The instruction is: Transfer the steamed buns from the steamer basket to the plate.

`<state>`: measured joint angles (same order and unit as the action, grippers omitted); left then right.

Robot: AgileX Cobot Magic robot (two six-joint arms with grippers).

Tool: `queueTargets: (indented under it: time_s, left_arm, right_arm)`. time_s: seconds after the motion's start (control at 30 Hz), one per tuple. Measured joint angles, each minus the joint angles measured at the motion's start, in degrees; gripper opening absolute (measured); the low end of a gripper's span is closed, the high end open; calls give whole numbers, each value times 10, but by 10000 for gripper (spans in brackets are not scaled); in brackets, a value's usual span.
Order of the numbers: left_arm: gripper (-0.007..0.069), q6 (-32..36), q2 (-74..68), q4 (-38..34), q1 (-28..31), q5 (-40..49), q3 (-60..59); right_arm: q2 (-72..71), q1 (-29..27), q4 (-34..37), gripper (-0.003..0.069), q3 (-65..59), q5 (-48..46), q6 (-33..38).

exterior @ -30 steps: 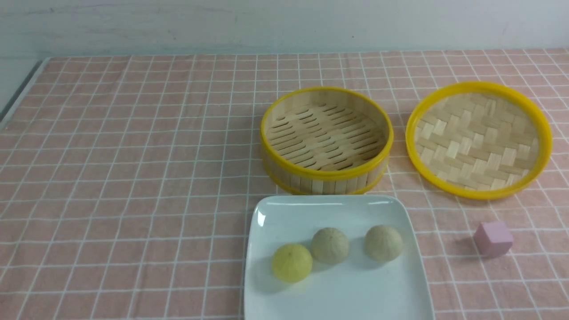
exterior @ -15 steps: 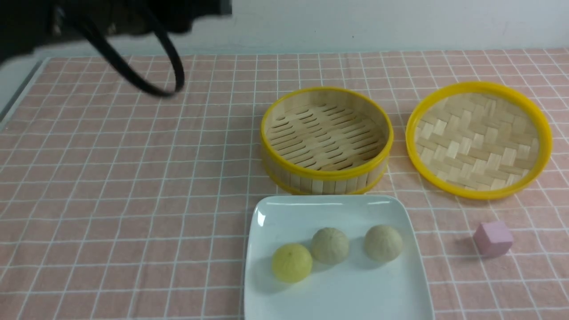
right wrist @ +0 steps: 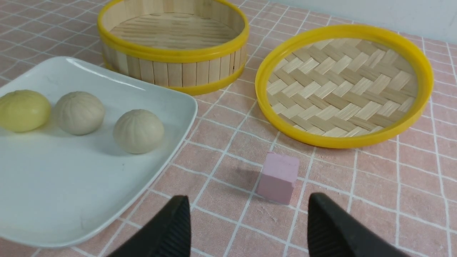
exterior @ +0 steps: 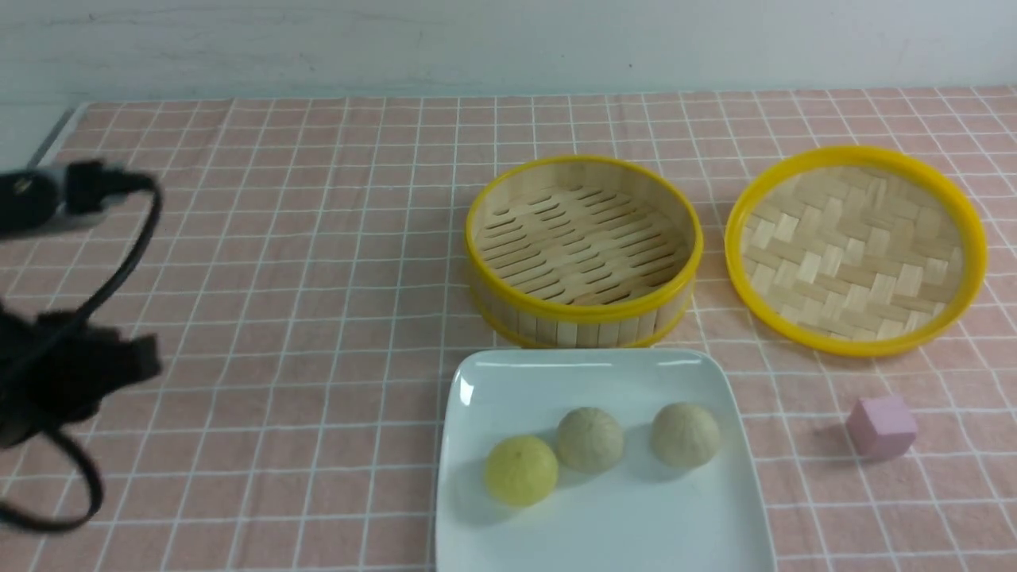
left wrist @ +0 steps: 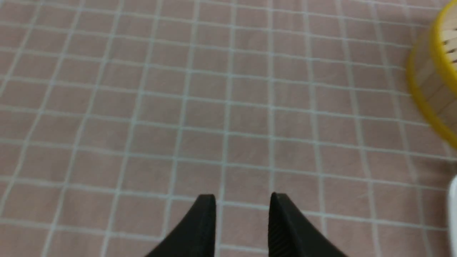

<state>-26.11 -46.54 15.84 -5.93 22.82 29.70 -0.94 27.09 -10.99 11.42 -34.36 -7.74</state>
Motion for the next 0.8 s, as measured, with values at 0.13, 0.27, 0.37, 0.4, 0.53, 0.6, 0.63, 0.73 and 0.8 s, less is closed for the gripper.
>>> queueTargets:
  time_s: [0.13, 0.27, 0.37, 0.4, 0.53, 0.6, 0.63, 0.73, 0.8]
  left_arm:
    - [240, 0, 110, 12, 73, -45, -100]
    - [240, -1, 212, 15, 111, -87, -189]
    - [240, -2, 261, 15, 119, -91, -227]
    - [240, -2, 277, 15, 121, -91, -242]
    - [240, -2, 327, 15, 122, -85, -276]
    - [240, -2, 344, 15, 122, -80, -285]
    - [240, -2, 362, 17, 122, -75, -293]
    - [240, -2, 401, 17, 122, -48, -300]
    - [240, -2, 414, 17, 122, -35, -301]
  right_arm:
    - [0, 0, 0, 442, 0, 0, 0]
    - [0, 0, 0, 442, 0, 0, 0]
    - [0, 0, 0, 442, 0, 0, 0]
    - [0, 0, 0, 442, 0, 0, 0]
    - [0, 0, 0, 442, 0, 0, 0]
    - [0, 0, 0, 442, 0, 0, 0]
    - [0, 0, 0, 442, 0, 0, 0]
    - [0, 0, 0, 442, 0, 0, 0]
    - [0, 0, 0, 442, 0, 0, 0]
